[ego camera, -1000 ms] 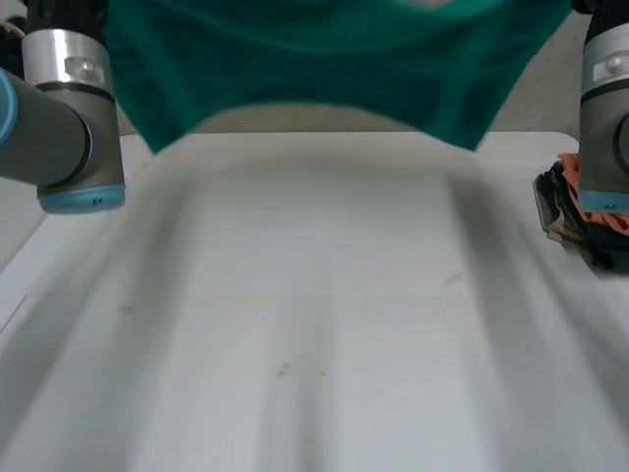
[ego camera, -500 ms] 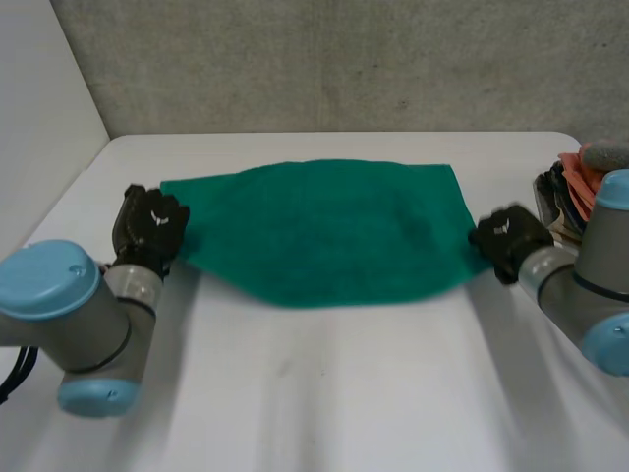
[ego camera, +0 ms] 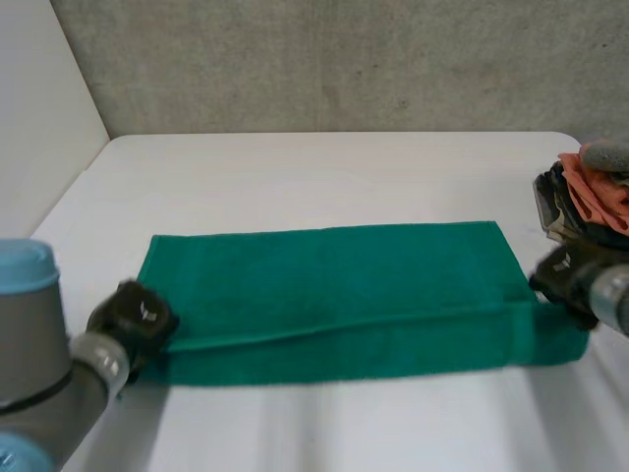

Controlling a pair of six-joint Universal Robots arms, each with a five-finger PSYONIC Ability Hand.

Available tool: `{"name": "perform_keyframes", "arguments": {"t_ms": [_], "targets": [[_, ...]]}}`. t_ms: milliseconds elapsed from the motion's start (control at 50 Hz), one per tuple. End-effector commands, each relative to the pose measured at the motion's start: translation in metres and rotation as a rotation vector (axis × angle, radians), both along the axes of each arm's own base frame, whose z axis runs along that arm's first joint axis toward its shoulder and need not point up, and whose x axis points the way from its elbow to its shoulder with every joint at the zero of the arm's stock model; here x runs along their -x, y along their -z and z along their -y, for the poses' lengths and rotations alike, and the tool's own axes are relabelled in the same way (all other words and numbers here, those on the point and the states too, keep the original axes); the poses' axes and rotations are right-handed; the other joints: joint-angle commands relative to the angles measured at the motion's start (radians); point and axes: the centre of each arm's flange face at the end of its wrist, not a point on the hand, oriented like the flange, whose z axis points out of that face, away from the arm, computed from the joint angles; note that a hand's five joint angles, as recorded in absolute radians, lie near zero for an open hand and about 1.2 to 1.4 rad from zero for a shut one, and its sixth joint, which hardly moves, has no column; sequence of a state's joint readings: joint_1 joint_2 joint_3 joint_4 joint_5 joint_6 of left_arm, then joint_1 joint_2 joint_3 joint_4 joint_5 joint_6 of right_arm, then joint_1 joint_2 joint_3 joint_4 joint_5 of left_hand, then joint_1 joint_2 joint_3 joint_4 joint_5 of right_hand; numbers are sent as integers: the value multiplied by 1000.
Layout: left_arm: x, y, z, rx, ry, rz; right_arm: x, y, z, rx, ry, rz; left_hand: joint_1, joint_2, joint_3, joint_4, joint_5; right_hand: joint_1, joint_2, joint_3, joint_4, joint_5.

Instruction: Fold the laundry.

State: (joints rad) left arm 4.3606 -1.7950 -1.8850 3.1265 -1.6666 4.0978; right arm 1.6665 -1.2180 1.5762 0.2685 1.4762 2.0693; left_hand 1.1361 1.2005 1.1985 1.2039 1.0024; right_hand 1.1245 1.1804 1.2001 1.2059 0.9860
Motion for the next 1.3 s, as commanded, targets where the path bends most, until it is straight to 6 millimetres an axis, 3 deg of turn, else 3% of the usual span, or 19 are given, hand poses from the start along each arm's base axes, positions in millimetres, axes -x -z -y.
{"name": "perform_keyframes", "arguments": {"t_ms": [20,180,320,360,380,400,420,500,580,680,820,940,1060,1180,1240,1260,1280,1300], "targets": [[28,-2,74,268,-12,-91,-40,16,40,218,-27,82,260,196,198,192,219,272,216,196,190,236],[43,18,131,426,-80,-117,-61,28,88,491,-28,121,260,196,198,192,219,272,216,196,190,236],[58,30,159,504,-62,-103,-71,52,119,532,-37,128,260,196,198,192,219,272,216,196,190,236],[63,32,161,521,-46,-96,-74,55,124,551,-39,137,100,36,38,33,60,212,156,136,130,176],[67,33,162,528,-36,-91,-75,56,127,563,-37,140,-119,-183,-181,-187,-160,-94,-150,-170,-175,-130],[69,34,162,537,-30,-89,-78,56,130,597,-32,148,-415,-479,-477,-482,-455,-950,-1006,-1026,-1031,-986],[74,34,161,560,-17,-90,-80,55,131,621,-29,153,-962,-1026,-1024,-1029,-1002,-950,-1006,-1026,-1031,-986],[84,26,157,616,1,-109,-83,40,132,714,-1,201,-962,-1026,-1024,-1029,-1002,-950,-1006,-1026,-1031,-986],[92,22,144,620,17,-123,-79,14,120,733,0,264,-962,-1026,-1024,-1029,-1002,-950,-1006,-1026,-1031,-986],[81,1,120,612,18,-133,-71,1,84,586,-41,336,-962,-1026,-1024,-1029,-1002,-950,-1006,-1026,-1031,-986],[63,-11,87,583,23,-126,-27,15,51,187,71,394,-962,-1026,-1024,-1029,-1002,-950,-1006,-1026,-1031,-986],[55,-17,65,566,26,-157,-13,27,41,54,130,421,-962,-1026,-1024,-1029,-1002,-822,-878,-898,-904,-858],[41,-18,78,556,-40,-213,-4,36,47,61,152,429,-961,-1025,-1023,-1029,-1002,-717,-773,-792,-798,-753],[24,-14,93,549,-101,-207,-4,58,56,55,154,419,-961,-1025,-1023,-1029,-1002,-599,-655,-675,-681,-635],[22,-9,95,535,-107,-201,-4,65,59,54,151,417,-961,-1025,-1023,-1029,-1002,-377,-433,-453,-458,-413],[22,-8,94,532,-107,-200,-4,67,59,51,155,413,-961,-1025,-1023,-1029,-1002,-205,-260,-280,-286,-241],[22,-7,94,528,-106,-198,-3,70,61,50,166,407,-961,-1025,-1023,-1029,-1002,242,186,166,160,206],[22,-5,92,523,-104,-197,-2,70,61,50,169,406,-961,-1025,-1023,-1029,-1002,271,216,196,190,235]]}}
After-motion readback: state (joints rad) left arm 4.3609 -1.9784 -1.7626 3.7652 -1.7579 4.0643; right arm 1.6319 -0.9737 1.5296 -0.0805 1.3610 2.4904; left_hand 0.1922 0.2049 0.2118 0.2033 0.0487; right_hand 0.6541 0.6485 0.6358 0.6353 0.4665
